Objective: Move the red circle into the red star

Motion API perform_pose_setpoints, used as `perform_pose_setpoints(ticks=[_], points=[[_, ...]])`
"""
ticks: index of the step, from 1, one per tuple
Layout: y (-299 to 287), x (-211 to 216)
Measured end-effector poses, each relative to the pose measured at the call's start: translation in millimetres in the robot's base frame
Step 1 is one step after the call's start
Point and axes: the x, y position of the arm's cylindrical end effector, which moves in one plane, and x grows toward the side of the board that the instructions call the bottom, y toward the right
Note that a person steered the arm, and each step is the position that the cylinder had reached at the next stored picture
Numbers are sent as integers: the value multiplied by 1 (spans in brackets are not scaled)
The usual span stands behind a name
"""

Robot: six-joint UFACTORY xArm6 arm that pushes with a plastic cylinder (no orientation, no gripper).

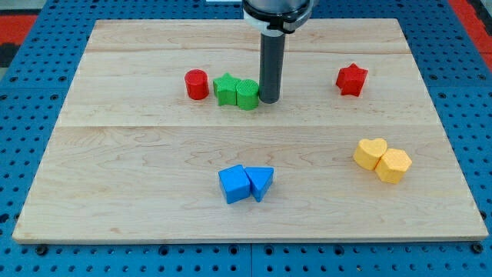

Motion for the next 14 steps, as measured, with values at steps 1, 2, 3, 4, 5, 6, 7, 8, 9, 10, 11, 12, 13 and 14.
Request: perform_pose_setpoints(ticks=[1, 2, 3, 4, 5, 6, 7, 8, 9, 10, 11, 12, 13, 14], points=[[-2, 0], [-2, -29], [-3, -66], [-18, -92], [-84, -50], [-161, 7], [-198, 37], [-233, 77], [-203, 96], [-275, 123], [-280, 72], [-285, 24], [-278, -14], [-243, -57]])
